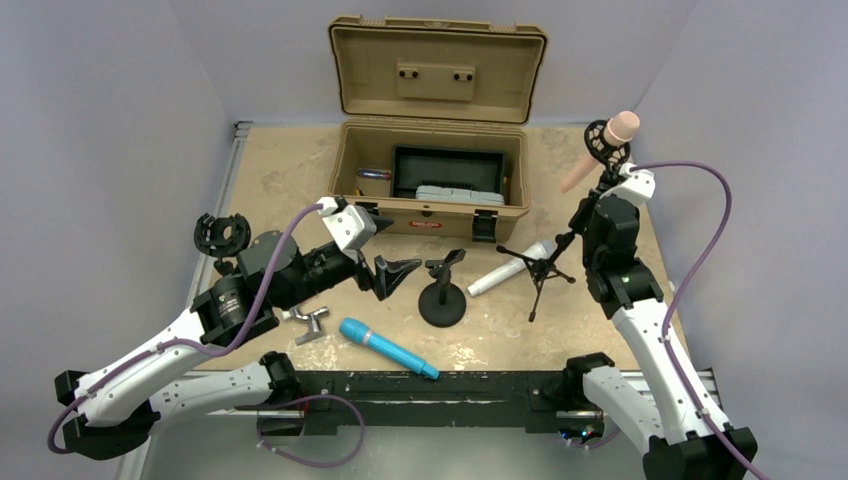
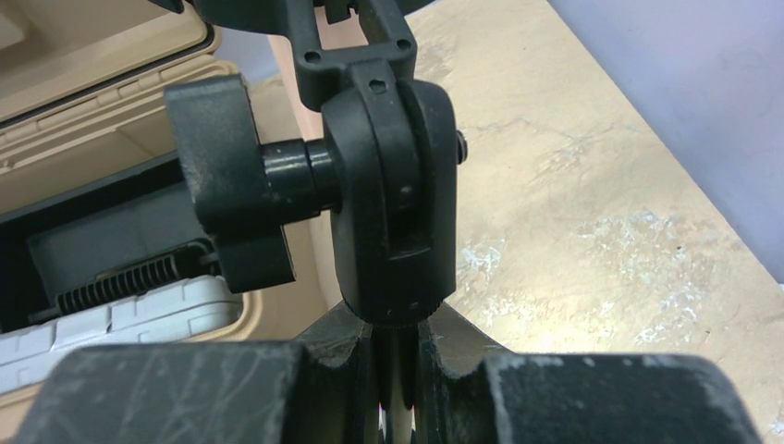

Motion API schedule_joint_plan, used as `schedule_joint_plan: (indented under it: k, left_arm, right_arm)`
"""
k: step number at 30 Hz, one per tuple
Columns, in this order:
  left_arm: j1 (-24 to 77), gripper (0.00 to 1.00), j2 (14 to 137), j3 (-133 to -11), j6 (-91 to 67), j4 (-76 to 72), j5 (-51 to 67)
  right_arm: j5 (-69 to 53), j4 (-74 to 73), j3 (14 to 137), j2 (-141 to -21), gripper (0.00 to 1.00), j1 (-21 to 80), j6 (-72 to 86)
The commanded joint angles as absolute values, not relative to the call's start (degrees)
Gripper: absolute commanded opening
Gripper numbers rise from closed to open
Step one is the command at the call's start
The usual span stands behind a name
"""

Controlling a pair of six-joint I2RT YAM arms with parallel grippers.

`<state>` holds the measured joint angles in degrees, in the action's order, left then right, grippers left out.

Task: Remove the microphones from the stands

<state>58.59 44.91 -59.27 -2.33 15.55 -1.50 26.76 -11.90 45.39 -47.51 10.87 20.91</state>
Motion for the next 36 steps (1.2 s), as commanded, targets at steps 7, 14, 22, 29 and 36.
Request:
schedule_joint_plan:
  k: [7, 14, 22, 29, 36]
  left_arm:
    - [58.8, 0.81, 45.6, -60.1, -1.7, 14.0, -2.0]
    - [58.9, 0.81, 46.0, -60.2, -1.5, 14.3, -2.3]
    - [58.9, 0.81, 45.4, -60.2, -1.7, 14.2, -2.1]
    - [59.2, 0.81, 45.1, -60.1, -1.6, 14.2, -2.1]
    - [59.3, 0.81, 44.5, -60.2, -1.8, 14.1, -2.0]
  right_arm:
    - [26.2, -10.3, 51.2, -46.2, 0.0, 14.7, 22.7]
    - [40.0, -10.1, 49.9, -45.8, 0.0, 14.7, 27.2]
    - [57.5, -9.0, 48.4, -47.6, 0.0, 14.5, 30.5]
    - [68.1, -15.1, 50.5, -54.3, 0.0, 12.1, 39.0]
    - [72.2, -15.3, 50.4, -54.0, 0.0, 9.4, 40.0]
